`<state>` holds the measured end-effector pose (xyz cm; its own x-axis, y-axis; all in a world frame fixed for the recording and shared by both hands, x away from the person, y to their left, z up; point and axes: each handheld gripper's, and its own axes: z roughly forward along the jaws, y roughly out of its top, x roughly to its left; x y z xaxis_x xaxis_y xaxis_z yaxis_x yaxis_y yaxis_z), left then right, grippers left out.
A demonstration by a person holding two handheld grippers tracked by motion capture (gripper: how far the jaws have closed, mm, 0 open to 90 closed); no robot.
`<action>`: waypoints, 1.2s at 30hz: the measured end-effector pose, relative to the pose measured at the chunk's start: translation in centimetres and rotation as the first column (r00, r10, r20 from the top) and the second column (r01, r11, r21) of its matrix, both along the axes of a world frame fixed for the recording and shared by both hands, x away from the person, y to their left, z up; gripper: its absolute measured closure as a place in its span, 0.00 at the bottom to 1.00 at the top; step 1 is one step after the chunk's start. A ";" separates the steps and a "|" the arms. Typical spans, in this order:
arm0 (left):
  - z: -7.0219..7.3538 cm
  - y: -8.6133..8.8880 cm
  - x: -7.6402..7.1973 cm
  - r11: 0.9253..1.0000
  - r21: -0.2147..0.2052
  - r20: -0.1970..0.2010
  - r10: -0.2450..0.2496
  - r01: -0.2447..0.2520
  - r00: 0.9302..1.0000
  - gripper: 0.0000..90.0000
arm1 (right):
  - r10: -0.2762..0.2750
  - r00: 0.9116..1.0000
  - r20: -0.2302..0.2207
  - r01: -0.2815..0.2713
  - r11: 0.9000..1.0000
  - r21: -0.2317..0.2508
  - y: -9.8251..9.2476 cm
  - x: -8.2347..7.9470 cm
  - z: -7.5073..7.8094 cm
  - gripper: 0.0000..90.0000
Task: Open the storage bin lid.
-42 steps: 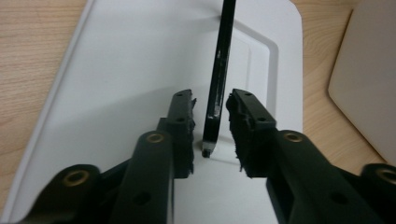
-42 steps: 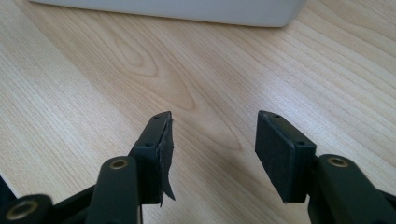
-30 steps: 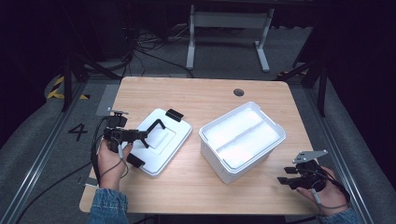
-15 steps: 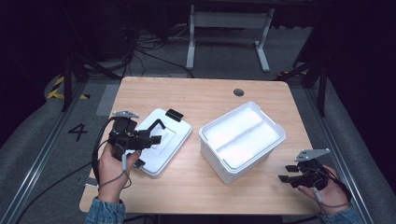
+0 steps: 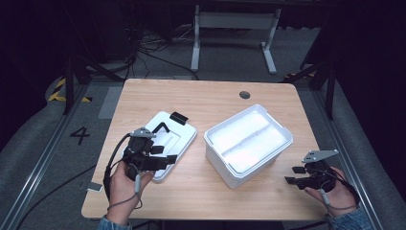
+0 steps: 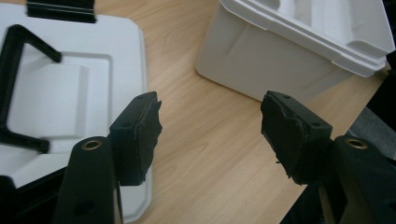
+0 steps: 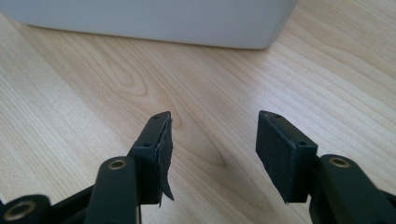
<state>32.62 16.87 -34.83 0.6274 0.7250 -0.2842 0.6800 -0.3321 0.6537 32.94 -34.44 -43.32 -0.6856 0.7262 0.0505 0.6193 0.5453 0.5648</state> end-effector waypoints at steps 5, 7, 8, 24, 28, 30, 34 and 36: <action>-0.5 -1.3 -0.4 0.999 0.024 0.031 -0.028 0.027 0.999 0.42 | 0.000 1.000 0.009 0.000 1.000 0.004 -0.1 0.1 -0.1 0.51; -1.0 -1.9 -0.5 0.999 0.032 0.036 -0.041 0.039 0.999 0.41 | -0.004 1.000 0.010 0.004 1.000 0.004 -0.2 0.1 -0.2 0.51; -1.4 -2.2 -0.5 0.998 0.045 0.037 -0.042 0.040 0.998 0.40 | -0.006 1.000 0.010 0.006 1.000 0.006 -0.2 0.1 -0.2 0.51; -6.5 -5.4 -0.5 0.979 0.193 0.017 -0.064 0.060 0.998 0.39 | 0.000 1.000 0.003 0.000 1.000 -0.001 -0.2 0.3 -1.0 0.51; -7.3 -6.0 -0.4 0.972 0.225 0.012 -0.072 0.068 0.997 0.39 | -0.004 1.000 -0.002 0.004 1.000 -0.002 -0.2 0.3 -1.1 0.51; -7.7 -6.3 -0.4 0.964 0.255 0.007 -0.083 0.078 0.997 0.39 | -0.002 1.000 0.000 0.002 1.000 -0.003 -0.2 0.4 -1.3 0.51; -8.6 -6.8 -0.3 0.956 0.280 -0.006 -0.085 0.083 0.996 0.38 | 0.000 1.000 -0.003 0.000 1.000 -0.008 -0.2 0.4 -1.6 0.51; -8.9 -7.2 -0.3 0.939 0.333 -0.001 -0.086 0.082 0.996 0.38 | -0.002 1.000 -0.007 0.002 1.000 -0.010 -0.1 0.4 -1.7 0.51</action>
